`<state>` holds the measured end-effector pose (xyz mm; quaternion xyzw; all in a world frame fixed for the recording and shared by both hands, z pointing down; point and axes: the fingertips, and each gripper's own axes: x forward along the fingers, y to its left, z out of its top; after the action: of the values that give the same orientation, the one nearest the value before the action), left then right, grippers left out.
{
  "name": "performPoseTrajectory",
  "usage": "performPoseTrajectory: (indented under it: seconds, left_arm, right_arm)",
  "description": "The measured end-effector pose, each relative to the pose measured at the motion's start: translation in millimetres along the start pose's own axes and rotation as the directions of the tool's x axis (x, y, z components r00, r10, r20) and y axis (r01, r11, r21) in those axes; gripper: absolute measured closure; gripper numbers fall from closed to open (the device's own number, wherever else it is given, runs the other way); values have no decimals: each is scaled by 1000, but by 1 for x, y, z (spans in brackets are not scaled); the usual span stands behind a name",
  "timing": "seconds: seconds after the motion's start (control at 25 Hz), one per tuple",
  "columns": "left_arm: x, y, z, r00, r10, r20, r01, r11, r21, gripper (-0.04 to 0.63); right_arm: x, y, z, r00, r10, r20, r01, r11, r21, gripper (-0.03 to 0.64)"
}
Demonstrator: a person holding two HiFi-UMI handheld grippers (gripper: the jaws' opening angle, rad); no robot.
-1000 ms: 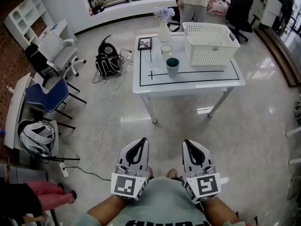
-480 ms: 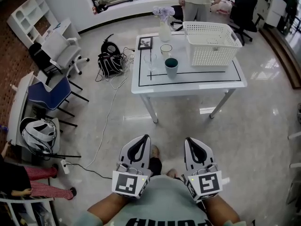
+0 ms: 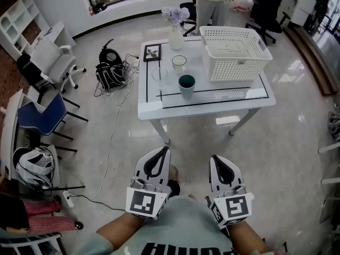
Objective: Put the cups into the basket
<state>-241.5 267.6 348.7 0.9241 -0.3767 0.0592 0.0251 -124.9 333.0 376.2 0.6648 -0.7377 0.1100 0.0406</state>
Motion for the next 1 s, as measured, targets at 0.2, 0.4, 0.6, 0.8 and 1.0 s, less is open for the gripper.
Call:
performPoseTrajectory:
  seconds: [0.2,0.4,0.6,0.8,1.0]
  left_arm:
    - [41,35,3,998,-55,19,55,998,-11,595]
    - [71,69,5,994,-98,42,99,995,-23,595]
    - [94,96,13,989,-132,67,133,991,-21,595]
    - [106,115,19,989,-123,78,126,991,-34,594]
    - [117,124,24,992,-100,73,103,994,-37,594]
  right_arm:
    - [46,-2,6,999,-29,-25,29,999,-14,602]
    - [90,-1,14,997,-72,-30,72,997,-17,601]
    - [121,-3,28,993,-118,-19,117,993,-19,601]
    - [146,-4,37,993,-119,-18,118,992,-33,601]
    - [165,-10,45,996,-92,-18,91,994,-55,601]
